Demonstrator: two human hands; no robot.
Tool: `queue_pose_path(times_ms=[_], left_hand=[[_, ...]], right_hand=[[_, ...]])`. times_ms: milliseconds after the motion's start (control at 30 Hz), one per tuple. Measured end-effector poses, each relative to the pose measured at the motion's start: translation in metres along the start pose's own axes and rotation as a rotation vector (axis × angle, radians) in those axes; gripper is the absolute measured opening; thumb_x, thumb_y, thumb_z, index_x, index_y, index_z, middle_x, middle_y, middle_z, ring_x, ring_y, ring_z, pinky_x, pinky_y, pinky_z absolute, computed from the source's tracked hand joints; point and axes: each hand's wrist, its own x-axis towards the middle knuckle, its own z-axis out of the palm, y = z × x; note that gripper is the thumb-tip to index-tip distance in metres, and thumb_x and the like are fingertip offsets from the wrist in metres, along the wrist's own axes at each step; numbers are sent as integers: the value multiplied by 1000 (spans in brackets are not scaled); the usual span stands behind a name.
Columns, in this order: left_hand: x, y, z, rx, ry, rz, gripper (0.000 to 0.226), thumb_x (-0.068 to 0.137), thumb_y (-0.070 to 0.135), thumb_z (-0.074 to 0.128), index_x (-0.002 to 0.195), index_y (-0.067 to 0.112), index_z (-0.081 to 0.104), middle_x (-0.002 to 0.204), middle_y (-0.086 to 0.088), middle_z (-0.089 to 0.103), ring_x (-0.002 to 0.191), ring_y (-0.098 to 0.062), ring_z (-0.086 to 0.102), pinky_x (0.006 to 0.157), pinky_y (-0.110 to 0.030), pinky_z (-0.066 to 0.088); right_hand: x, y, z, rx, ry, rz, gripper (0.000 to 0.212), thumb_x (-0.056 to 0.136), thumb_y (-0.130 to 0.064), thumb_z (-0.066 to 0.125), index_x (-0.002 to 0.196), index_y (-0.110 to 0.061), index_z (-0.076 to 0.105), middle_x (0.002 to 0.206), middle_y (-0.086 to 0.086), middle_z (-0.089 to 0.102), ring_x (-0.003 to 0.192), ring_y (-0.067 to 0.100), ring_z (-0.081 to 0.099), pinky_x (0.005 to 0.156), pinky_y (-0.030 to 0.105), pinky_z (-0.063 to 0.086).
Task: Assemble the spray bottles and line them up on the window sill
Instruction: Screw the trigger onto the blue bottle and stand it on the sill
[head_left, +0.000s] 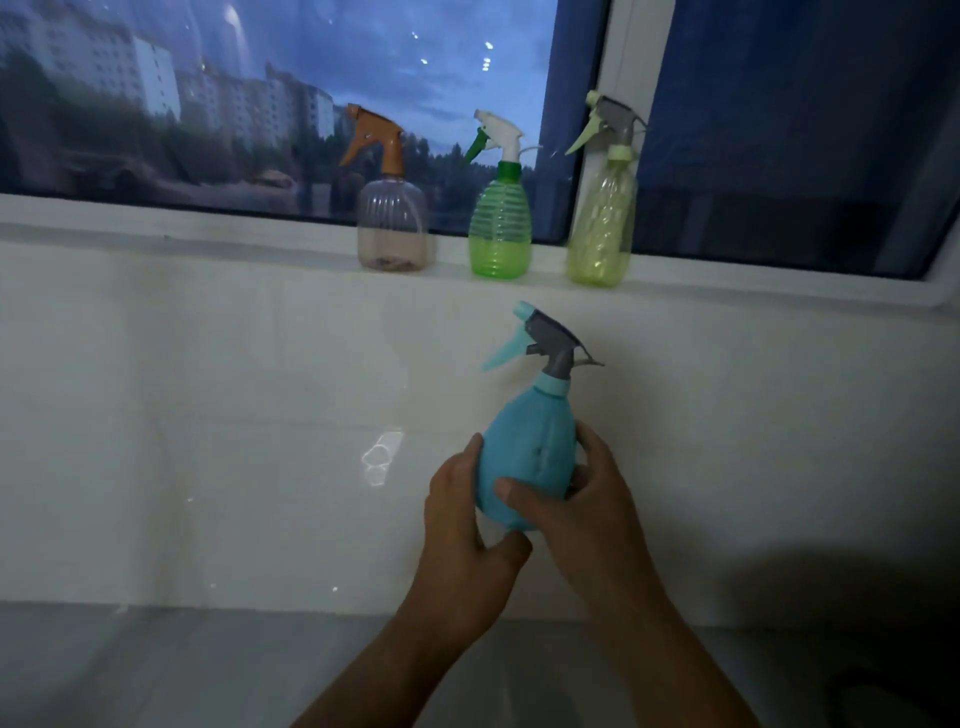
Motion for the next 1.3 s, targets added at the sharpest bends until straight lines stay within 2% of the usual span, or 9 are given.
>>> queue_pose_path(times_ms=[133,267,333,433,500,633,800,1100,1300], left_hand=[[56,39,23,43,-145,41,85,87,7,67,156,31,23,153,9,34,138,-8,36,118,-38,36],[104,86,61,1,-249,72,85,85,6,60,157,32,23,155,9,39,139,-6,38,115,-39,41],[129,113,79,-35,-318,98,85,84,3,56,158,31,24,151,8,46,135,-7,44,110,-38,47],[166,147,98,-87,-383,78,80,88,-6,55,155,31,28,137,5,51,125,-21,56,94,-32,53],[187,161,108,-97,-420,77,76,89,-10,54,151,28,32,129,8,49,118,-12,56,84,-20,52],[224,172,126,-63,-479,36,62,90,-14,50,138,24,41,116,10,55,94,8,57,75,-15,52],[253,165,141,43,-489,-41,63,89,-7,54,146,14,37,129,-13,59,105,-19,59,75,-23,50],[276,169,157,108,-513,-93,52,92,-3,57,140,11,45,124,-9,60,104,-17,59,86,-28,54],[279,169,159,104,-495,-91,45,92,-2,58,135,6,49,109,-8,61,83,-9,58,68,-20,49]], right_hand=[[37,-22,-38,22,145,-75,92,66,-25,90,139,-40,35,129,-4,59,107,15,65,83,42,61],[77,-56,-78,-164,328,-194,99,64,-31,91,144,-33,33,136,-3,45,116,15,53,87,38,56],[105,-71,-102,-223,398,-225,100,63,-35,90,145,-33,33,137,1,44,113,17,53,85,39,56],[150,-87,-130,-272,428,-248,101,64,-38,89,146,-30,32,136,5,48,113,21,55,84,39,53],[180,-91,-142,-284,449,-252,102,62,-39,90,146,-28,33,134,6,51,115,26,57,89,44,54],[230,-95,-154,-337,459,-244,100,59,-39,90,142,-26,37,130,8,54,111,28,59,90,49,54],[267,-87,-159,-382,375,-165,96,59,-36,90,139,-23,39,125,8,57,107,29,61,87,46,55],[288,-84,-163,-404,366,-114,93,67,-37,87,141,-19,32,131,13,50,110,31,58,75,36,46],[291,-84,-160,-390,348,-86,100,69,-37,85,147,-19,25,133,17,50,112,35,58,87,43,51]])
